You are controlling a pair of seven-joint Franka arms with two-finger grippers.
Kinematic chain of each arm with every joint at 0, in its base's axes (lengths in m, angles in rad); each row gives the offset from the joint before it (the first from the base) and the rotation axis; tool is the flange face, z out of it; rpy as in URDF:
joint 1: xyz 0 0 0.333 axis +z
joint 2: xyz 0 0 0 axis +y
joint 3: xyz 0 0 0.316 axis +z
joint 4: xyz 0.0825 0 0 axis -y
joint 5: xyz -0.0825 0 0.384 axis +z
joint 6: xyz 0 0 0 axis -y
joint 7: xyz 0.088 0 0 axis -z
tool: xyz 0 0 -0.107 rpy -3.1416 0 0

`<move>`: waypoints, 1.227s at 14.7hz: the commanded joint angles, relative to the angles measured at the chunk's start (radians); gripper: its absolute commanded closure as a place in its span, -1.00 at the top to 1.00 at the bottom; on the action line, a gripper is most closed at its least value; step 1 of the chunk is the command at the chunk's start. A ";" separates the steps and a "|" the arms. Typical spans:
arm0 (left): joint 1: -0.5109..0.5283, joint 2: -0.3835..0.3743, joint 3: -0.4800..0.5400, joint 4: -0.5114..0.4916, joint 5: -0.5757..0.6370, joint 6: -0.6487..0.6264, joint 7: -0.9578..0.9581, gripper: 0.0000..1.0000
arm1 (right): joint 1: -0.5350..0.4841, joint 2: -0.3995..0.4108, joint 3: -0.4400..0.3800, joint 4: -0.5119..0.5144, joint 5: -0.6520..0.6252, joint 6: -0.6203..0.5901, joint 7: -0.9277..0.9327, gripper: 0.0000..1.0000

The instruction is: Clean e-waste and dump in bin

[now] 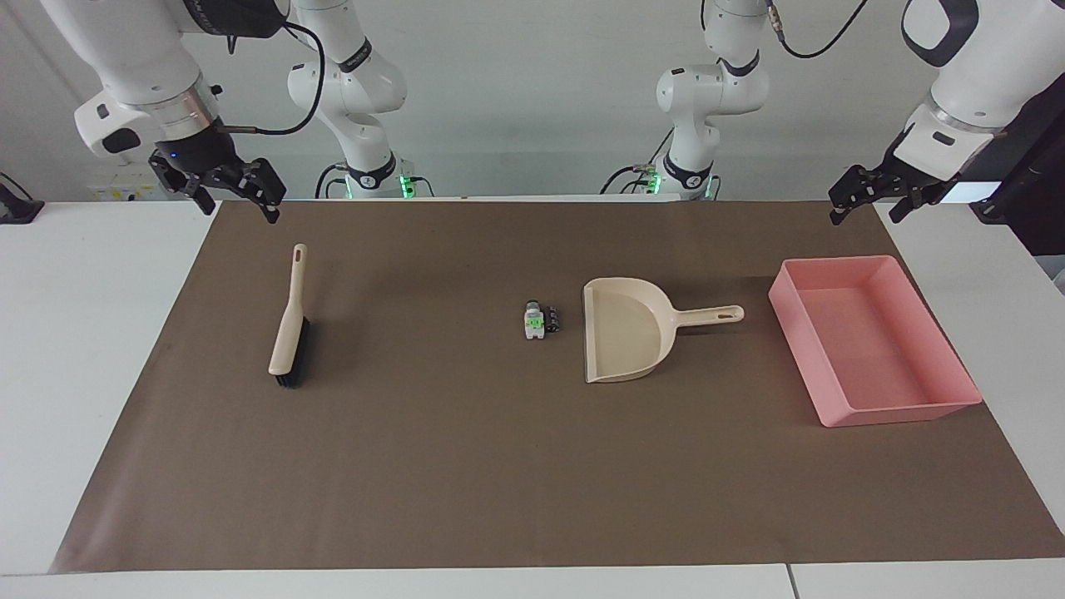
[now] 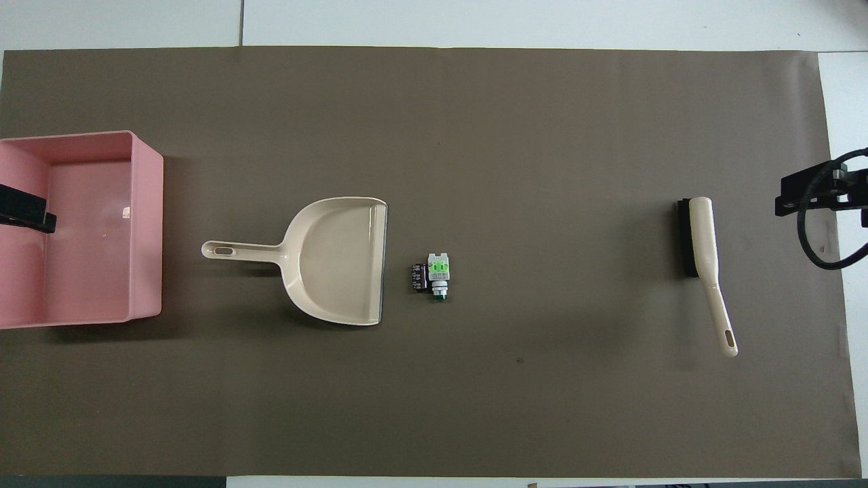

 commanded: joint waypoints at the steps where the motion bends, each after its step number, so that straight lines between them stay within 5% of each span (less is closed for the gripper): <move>1: -0.009 -0.001 0.001 0.008 0.013 -0.006 -0.011 0.99 | -0.006 -0.009 0.008 -0.008 -0.011 0.010 -0.018 0.99; 13: -0.009 0.000 0.004 0.009 0.036 0.008 -0.011 0.99 | -0.006 -0.014 0.006 -0.023 -0.008 0.010 -0.017 0.99; 18: -0.036 -0.008 -0.001 -0.012 0.032 0.041 0.008 0.97 | -0.020 -0.066 0.003 -0.135 -0.006 0.033 -0.029 0.99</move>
